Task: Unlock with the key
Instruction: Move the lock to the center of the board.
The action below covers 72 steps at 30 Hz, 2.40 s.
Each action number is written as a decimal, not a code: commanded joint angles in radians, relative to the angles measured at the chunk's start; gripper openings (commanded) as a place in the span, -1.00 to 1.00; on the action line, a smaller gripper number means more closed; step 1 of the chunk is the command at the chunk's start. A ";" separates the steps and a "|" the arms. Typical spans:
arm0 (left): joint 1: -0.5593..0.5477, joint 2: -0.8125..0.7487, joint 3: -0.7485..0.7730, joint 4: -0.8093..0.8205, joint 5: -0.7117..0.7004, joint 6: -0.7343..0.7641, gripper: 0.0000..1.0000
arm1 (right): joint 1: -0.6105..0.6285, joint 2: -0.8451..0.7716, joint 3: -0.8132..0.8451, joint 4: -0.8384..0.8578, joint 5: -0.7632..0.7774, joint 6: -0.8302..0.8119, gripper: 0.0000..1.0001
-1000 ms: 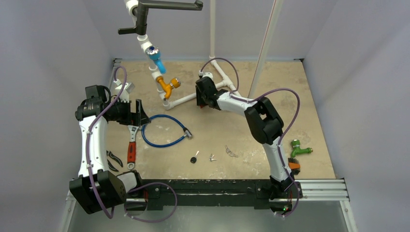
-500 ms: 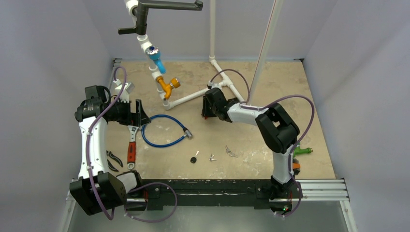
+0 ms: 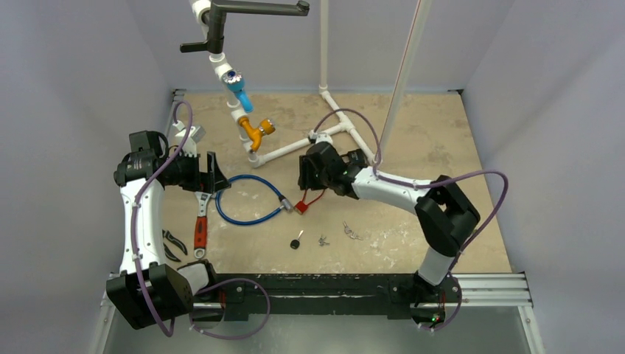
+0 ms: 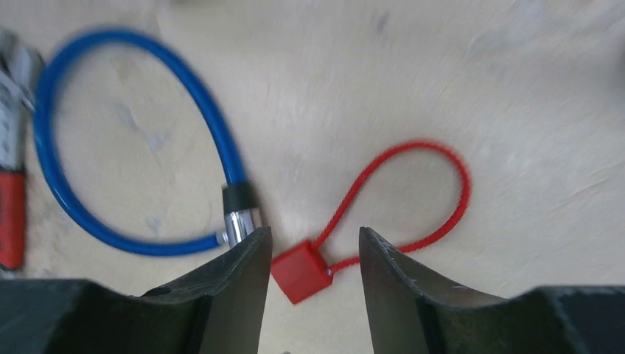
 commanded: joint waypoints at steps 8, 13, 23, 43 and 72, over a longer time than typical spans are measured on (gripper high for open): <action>0.008 -0.050 0.007 -0.049 0.039 0.040 0.82 | -0.235 0.098 0.298 -0.140 0.171 -0.103 -0.03; 0.008 -0.059 0.006 -0.062 0.037 0.058 0.82 | -0.251 0.232 0.386 -0.190 0.265 -0.144 -0.04; 0.008 -0.066 -0.013 -0.061 0.030 0.077 0.82 | -0.259 0.280 0.366 -0.176 0.315 -0.142 -0.04; 0.008 -0.075 -0.019 -0.066 0.028 0.085 0.81 | -0.209 0.183 0.094 -0.074 0.239 -0.030 -0.61; 0.006 -0.124 -0.057 -0.226 0.093 0.282 0.81 | 0.104 -0.358 -0.256 -0.150 0.286 0.110 0.04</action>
